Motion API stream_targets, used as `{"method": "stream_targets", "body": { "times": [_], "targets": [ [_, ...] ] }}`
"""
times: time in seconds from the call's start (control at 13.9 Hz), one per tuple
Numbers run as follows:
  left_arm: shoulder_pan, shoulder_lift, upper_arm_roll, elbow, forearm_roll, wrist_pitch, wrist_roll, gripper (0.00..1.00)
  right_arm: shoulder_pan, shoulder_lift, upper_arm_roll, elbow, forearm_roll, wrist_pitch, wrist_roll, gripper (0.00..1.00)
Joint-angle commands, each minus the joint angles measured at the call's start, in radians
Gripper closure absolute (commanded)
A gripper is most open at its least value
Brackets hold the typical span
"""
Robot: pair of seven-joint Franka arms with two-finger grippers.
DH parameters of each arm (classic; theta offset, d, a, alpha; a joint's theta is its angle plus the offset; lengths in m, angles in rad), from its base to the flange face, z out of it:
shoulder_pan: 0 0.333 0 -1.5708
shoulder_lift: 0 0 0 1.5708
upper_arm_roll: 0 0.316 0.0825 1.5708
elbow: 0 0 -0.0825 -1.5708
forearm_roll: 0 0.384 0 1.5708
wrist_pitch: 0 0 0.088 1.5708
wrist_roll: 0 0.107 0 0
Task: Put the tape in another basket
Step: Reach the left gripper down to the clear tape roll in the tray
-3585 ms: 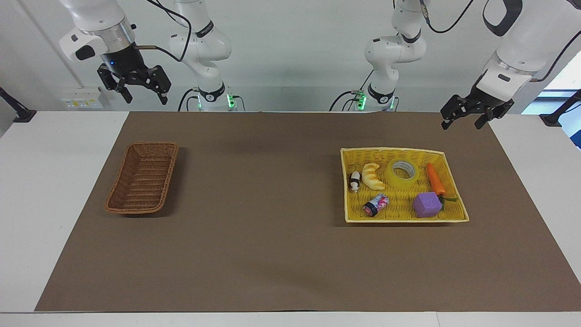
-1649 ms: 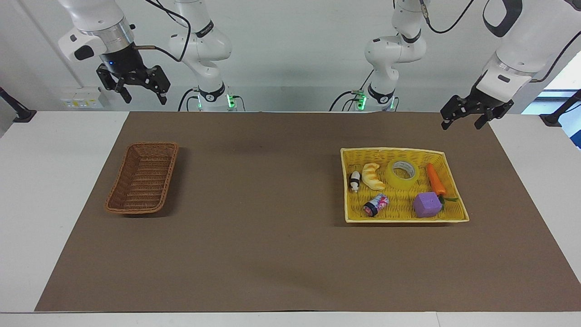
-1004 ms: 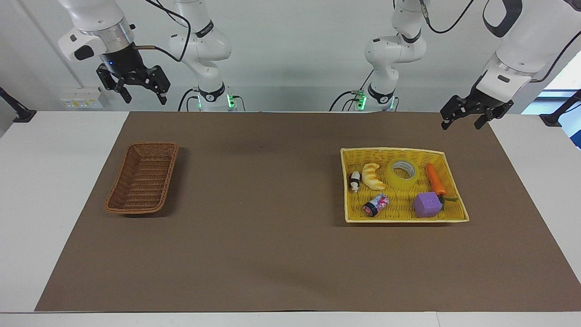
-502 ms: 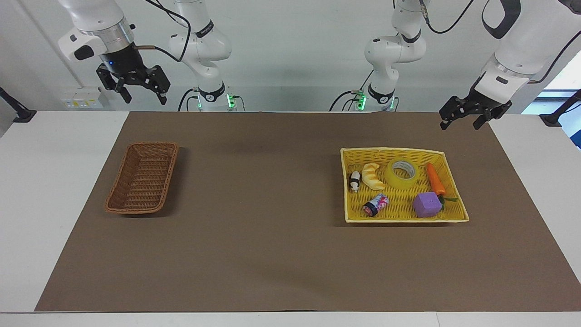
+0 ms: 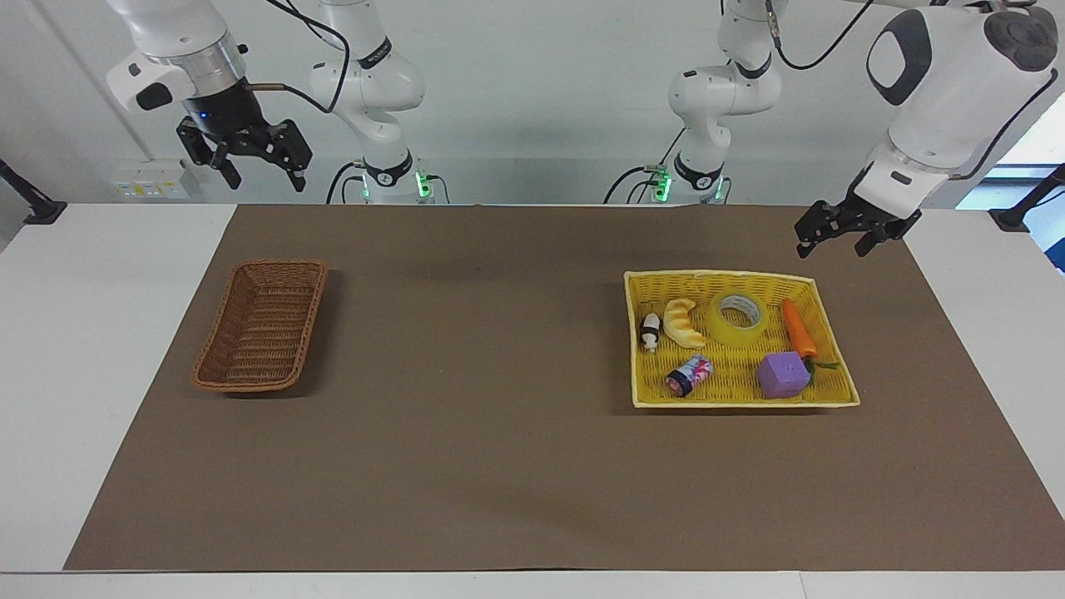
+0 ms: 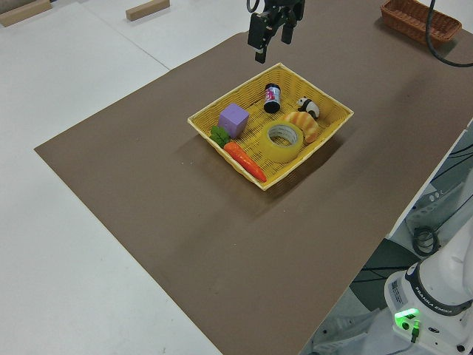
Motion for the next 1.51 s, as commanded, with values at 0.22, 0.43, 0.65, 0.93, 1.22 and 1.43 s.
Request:
{"method": "stream_targets", "body": {
  "times": [0.22, 0.43, 0.65, 0.93, 1.22, 1.43],
  "targets": [
    [0.019, -0.045, -0.004, -0.296, 0.008, 0.240, 0.003, 0.00, -0.014, -0.004, 0.007, -0.004, 0.016, -0.003, -0.032, 0.00],
    [0.038, -0.022, -0.004, -0.407, -0.018, 0.323, 0.006, 0.00, -0.014, -0.004, 0.007, -0.004, 0.016, -0.003, -0.032, 0.00],
    [0.042, -0.016, -0.004, -0.528, -0.036, 0.448, 0.004, 0.02, -0.016, -0.004, 0.007, -0.004, 0.016, -0.003, -0.033, 0.00],
    [0.042, 0.020, -0.004, -0.590, -0.089, 0.539, 0.006, 0.25, -0.016, -0.004, 0.007, -0.004, 0.016, -0.003, -0.032, 0.00],
    [0.040, 0.043, -0.004, -0.636, -0.099, 0.591, 0.007, 0.95, -0.014, -0.004, 0.007, -0.004, 0.016, -0.003, -0.032, 0.00],
    [0.042, 0.069, -0.003, -0.575, -0.101, 0.564, 0.014, 1.00, -0.014, -0.004, 0.007, -0.004, 0.016, -0.003, -0.032, 0.00]
  ]
}}
